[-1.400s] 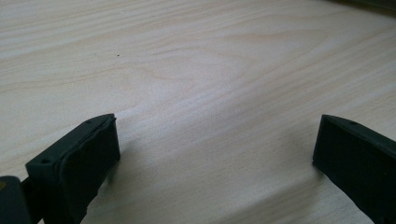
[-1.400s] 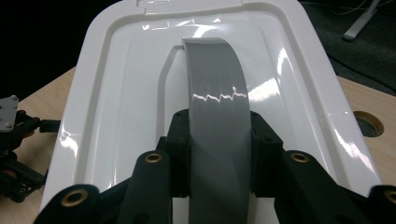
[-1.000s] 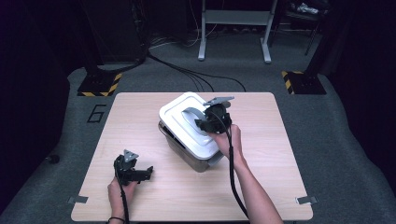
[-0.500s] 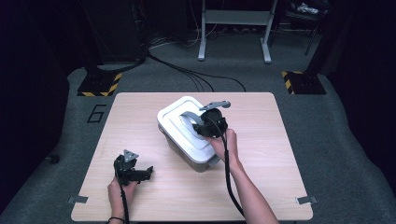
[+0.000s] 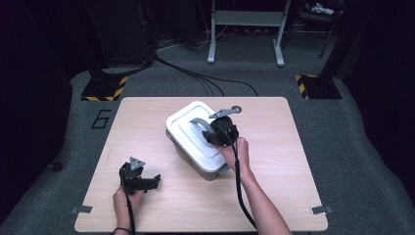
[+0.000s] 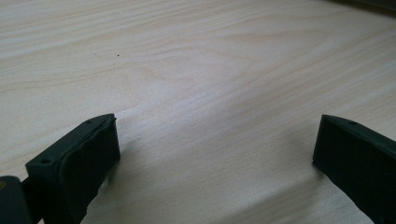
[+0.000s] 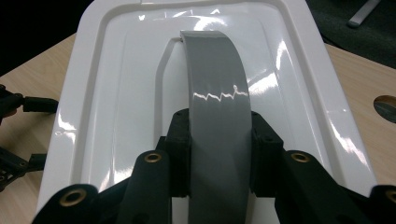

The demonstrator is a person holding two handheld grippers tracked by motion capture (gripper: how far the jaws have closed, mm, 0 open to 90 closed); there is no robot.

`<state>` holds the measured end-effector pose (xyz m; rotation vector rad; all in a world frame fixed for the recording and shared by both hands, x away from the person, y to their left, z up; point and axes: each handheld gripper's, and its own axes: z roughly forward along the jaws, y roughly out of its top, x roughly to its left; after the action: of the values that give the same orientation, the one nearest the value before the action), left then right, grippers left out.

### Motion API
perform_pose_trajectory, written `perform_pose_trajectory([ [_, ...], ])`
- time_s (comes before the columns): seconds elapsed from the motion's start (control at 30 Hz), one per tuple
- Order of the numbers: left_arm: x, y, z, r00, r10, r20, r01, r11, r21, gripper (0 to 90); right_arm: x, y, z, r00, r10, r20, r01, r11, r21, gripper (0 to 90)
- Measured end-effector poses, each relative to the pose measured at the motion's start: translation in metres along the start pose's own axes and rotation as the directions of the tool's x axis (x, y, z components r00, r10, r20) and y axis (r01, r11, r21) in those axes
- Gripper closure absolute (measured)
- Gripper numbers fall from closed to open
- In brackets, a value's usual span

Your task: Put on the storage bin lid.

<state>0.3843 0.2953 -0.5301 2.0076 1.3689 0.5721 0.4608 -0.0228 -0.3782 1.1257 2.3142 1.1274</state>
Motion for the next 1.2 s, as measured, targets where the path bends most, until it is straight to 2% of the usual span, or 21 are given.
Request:
perform_pose_trajectory([
  [0.23,0.0,0.0,0.001,1.0,-0.002,-0.003,0.002,1.0,-0.007,0.4,-0.001,0.0,0.0,1.0,0.001,-0.003,-0.001,1.0,-0.004,64.4],
  [0.5,0.0,0.0,0.0,1.0,-0.001,-0.003,0.001,1.0,-0.006,0.4,-0.002,0.001,-0.001,1.0,0.003,-0.006,-0.003,1.0,-0.009,56.9],
  [0.73,0.0,0.0,0.0,1.0,0.0,-0.003,0.0,1.0,-0.006,0.3,-0.005,0.002,-0.006,0.9991,0.042,-0.004,-0.042,0.999,-0.01,35.2],
  [0.87,0.0,0.0,0.001,1.0,0.003,-0.005,-0.003,0.9999,-0.01,0.3,-0.008,0.0,-0.01,0.999,0.044,-0.012,-0.044,0.999,-0.007,23.1],
  [0.9,0.0,0.0,0.001,1.0,0.002,-0.005,-0.002,0.9999,-0.011,0.3,-0.01,0.0,-0.011,0.9994,0.031,-0.012,-0.032,0.999,-0.01,20.4],
  [1.03,0.0,0.0,0.001,1.0,0.003,-0.005,-0.003,0.9999,-0.01,0.4,-0.012,-0.001,-0.018,0.9987,0.047,-0.017,-0.047,0.999,-0.004,14.2],
  [1.07,0.0,0.0,0.001,1.0,0.002,-0.005,-0.002,0.9999,-0.01,0.3,-0.014,-0.002,-0.02,0.9992,0.035,-0.018,-0.036,0.999,-0.009,13.4],
  [1.2,0.0,0.0,0.0,1.0,0.004,-0.002,-0.004,1.0,-0.003,0.3,-0.018,-0.004,-0.027,0.9987,0.045,-0.025,-0.045,0.999,-0.005,7.6],
])
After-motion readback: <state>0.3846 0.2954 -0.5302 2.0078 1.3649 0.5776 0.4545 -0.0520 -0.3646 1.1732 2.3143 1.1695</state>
